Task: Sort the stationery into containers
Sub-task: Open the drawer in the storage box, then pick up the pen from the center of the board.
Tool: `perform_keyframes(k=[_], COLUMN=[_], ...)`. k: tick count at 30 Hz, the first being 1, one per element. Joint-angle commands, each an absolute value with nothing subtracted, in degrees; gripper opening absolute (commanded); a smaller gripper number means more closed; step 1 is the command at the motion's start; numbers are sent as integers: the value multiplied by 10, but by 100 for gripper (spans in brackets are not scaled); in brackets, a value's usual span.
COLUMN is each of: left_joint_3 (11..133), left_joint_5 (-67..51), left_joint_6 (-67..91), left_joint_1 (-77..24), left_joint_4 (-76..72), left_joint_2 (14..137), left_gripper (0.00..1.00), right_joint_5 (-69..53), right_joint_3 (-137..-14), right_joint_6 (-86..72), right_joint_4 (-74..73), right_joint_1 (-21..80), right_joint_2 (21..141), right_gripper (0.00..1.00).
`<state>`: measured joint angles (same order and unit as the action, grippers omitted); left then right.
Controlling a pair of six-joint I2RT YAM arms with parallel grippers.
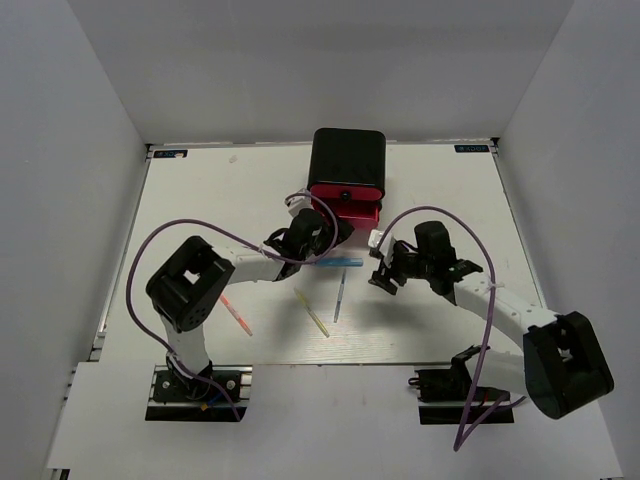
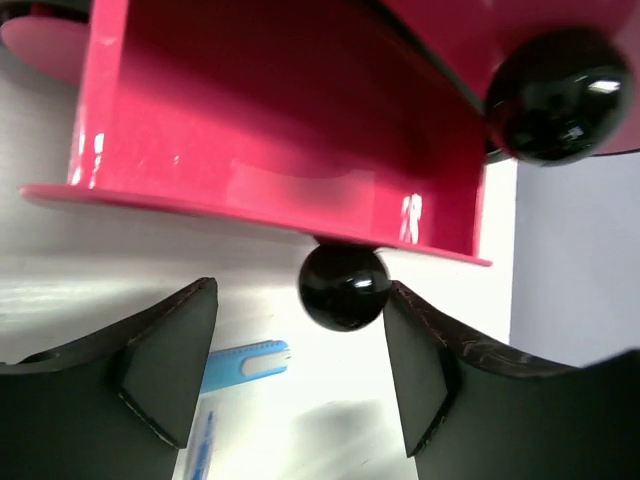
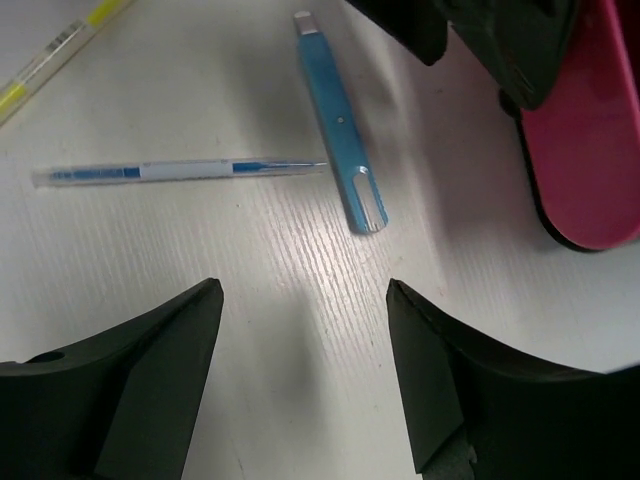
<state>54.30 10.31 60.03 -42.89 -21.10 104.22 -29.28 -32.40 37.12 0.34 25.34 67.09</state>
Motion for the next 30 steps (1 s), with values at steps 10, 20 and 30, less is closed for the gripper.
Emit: perform_keyframes(k=[10, 20, 30], left_joint_3=[460, 278, 221], left_joint_5=[100, 157, 194], left_joint_6=[590, 647, 712], left_joint_1=[-440, -446, -446], left_joint_4=[-51, 176, 277], left_joint_2=[852, 519, 353], left_gripper=[78, 86, 99], right_joint_5=[-381, -351, -332], right_joint_3=[-360, -460, -558], right_joint_6=[538, 554, 612], right_joint_4=[40, 39, -69], right_joint_1=[254, 258, 263], right_joint_2=[769, 888, 997], right_gripper=[69, 69, 62])
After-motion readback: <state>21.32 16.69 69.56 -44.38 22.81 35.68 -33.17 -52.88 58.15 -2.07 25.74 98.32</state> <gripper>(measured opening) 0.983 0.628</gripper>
